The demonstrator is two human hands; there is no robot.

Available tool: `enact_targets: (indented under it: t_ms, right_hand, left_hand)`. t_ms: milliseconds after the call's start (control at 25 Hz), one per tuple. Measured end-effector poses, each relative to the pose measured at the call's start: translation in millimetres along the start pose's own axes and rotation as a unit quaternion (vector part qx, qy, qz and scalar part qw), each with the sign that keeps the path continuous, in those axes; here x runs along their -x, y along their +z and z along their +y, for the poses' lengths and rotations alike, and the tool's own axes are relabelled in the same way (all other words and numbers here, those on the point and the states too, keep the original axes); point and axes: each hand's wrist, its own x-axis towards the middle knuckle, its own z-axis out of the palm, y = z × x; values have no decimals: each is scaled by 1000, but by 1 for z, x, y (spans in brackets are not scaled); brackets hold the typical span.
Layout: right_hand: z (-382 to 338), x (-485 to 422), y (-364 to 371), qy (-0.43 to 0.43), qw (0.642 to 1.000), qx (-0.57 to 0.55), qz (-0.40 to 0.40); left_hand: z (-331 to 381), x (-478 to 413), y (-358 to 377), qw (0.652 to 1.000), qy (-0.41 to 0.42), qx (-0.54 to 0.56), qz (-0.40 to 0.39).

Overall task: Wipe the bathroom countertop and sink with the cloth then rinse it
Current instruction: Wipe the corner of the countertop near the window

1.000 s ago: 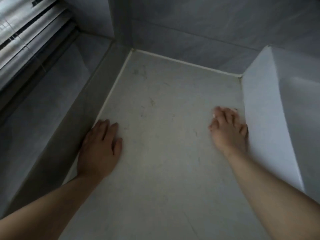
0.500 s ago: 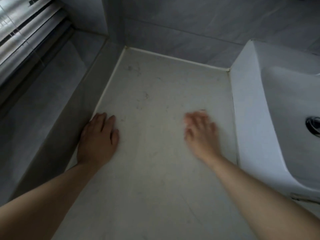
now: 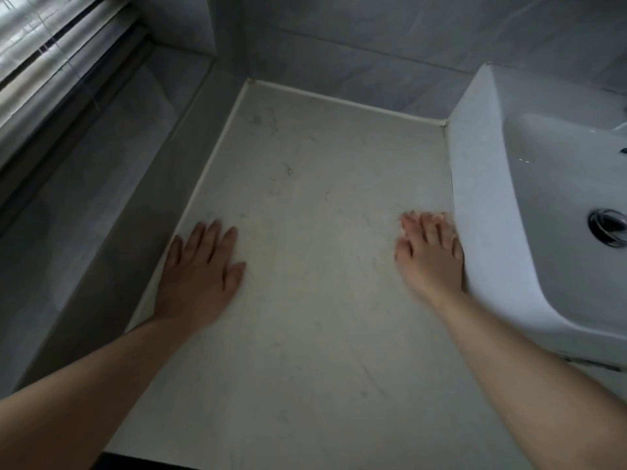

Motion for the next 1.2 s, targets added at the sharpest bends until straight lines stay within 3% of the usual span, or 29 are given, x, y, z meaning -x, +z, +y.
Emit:
enact_targets:
  t_ms: [80,200,280,360,440,560,600,680,760,840,920,1040,1120,1200]
  right_hand:
    - [-8,-11,-1,70,997,-33,-25]
    - [-26,68,11,-57,998,1,20]
    - [-26,122,12,-163,987,-9,4]
    - [-24,102,10,-208,978,4,-19]
    - [-36,34,7,-129,992,1,-5]
    - [-79,-46,1,15,996,-43,-71]
    - [-99,-43,7,-9,996,-42,-74]
    - [-124,9,18,-155,987,-25,-34]
    - [-118,74,26,-316,948,-33,5]
    - [-100,79,23,-369,929,-18,-12]
    - [-96,22,18,-296,955,5,4]
    - [-133,-76,15,-78,995,-26,-47]
    - [-171,-99,16,-69,993,-55,-81]
    - [-208,-75,18,-159,982,-51,-94]
  left_hand:
    - [1,3,1,1000,-24,10,-11]
    - [2,10,1,999,-37,20,-14]
    - [3,9,0,999,-37,18,-19]
    - [1,9,-1,999,-32,16,-16]
    - [1,11,-2,999,-28,18,-12]
    - [3,10,-3,999,-24,21,2]
    - [1,10,-2,999,-23,22,10]
    - [0,11,-1,999,-21,32,27]
    - [-1,12,-1,998,-23,43,46]
    - [-1,13,-1,996,-28,51,66]
    - [-1,13,1,994,-26,55,91]
    - [-3,15,2,991,-31,69,111]
    - [-7,19,2,988,-49,80,120]
    - [-12,30,0,987,-65,80,120]
